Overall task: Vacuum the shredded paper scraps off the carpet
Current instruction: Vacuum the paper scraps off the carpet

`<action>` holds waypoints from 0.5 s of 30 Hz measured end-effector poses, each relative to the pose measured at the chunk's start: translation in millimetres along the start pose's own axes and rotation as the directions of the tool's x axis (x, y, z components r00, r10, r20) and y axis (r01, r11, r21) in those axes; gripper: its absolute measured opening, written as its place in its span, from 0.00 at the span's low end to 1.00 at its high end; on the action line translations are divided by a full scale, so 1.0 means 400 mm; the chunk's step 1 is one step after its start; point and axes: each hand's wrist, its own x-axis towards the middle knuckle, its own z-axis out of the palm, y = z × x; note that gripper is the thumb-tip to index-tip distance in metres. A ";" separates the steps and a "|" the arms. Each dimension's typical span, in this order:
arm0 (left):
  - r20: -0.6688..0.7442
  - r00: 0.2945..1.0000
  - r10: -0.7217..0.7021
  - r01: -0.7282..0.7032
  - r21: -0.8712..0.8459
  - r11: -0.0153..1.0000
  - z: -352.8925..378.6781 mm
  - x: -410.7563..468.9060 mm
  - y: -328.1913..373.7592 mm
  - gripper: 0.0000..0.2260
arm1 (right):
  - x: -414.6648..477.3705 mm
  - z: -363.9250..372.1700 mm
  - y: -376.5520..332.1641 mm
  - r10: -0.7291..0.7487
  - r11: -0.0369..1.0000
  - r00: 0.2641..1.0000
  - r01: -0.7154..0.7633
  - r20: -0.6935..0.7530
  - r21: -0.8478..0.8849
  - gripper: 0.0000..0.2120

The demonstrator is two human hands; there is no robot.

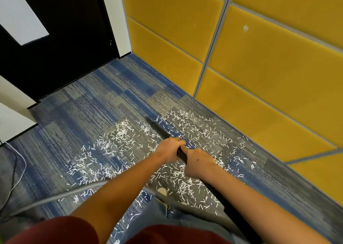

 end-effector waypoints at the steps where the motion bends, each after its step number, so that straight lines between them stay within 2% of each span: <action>1: -0.002 1.000 -0.016 0.016 -0.012 1.000 0.001 -0.004 -0.001 0.12 | 0.001 -0.001 0.001 -0.010 1.000 1.000 0.010 0.003 -0.002 0.31; 5: -0.010 0.998 -0.061 0.061 -0.026 0.998 0.001 -0.034 0.001 0.09 | 0.000 0.008 -0.002 -0.055 0.998 0.998 0.055 0.008 -0.020 0.31; 11: -0.061 0.992 -0.108 0.103 -0.084 0.991 0.013 -0.057 0.007 0.09 | -0.012 0.011 -0.004 -0.094 0.995 0.995 0.095 0.015 -0.042 0.32; 15: -0.093 0.991 -0.092 0.080 -0.122 0.989 -0.007 -0.040 0.038 0.08 | -0.025 -0.031 0.024 -0.087 0.996 0.996 0.087 0.014 -0.032 0.30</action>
